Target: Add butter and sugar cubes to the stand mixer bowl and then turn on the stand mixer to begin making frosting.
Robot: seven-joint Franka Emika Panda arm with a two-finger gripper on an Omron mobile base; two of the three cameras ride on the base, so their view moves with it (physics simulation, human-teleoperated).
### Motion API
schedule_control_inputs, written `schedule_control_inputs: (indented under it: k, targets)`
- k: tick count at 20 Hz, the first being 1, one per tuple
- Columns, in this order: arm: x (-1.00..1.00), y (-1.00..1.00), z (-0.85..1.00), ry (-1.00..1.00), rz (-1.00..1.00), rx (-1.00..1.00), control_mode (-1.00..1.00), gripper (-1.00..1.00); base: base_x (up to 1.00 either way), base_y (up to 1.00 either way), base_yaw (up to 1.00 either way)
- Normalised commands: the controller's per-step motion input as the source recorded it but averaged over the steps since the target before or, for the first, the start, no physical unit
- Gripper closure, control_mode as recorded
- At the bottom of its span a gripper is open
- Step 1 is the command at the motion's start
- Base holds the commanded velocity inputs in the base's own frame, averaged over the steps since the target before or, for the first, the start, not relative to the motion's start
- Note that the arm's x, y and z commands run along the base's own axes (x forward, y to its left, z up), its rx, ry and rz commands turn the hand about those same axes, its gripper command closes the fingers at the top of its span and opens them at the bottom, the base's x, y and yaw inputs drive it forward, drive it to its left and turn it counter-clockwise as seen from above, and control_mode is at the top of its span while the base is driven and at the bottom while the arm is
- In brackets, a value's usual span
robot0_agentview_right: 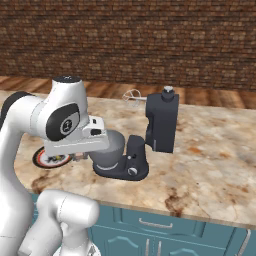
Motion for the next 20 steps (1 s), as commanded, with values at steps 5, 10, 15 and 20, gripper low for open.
schedule_control_inputs:
  k: [5, 10, 15, 20]
  targets:
    - [0.49, 0.50, 0.00, 0.01, -0.08, 0.00, -1.00, 1.00, 0.00, 0.00, 0.00]
    - [0.53, 0.37, 0.00, 0.03, -0.13, -0.01, -1.00, 1.00, 0.00, 0.00, 0.00]
    - [0.75, 0.05, -0.03, 0.08, -0.17, 0.00, -1.00, 1.00, 0.00, 0.00, 0.00]
    - [0.70, 0.00, -0.18, 0.10, -0.19, 0.00, -1.00, 1.00, 0.00, 0.00, 0.00]
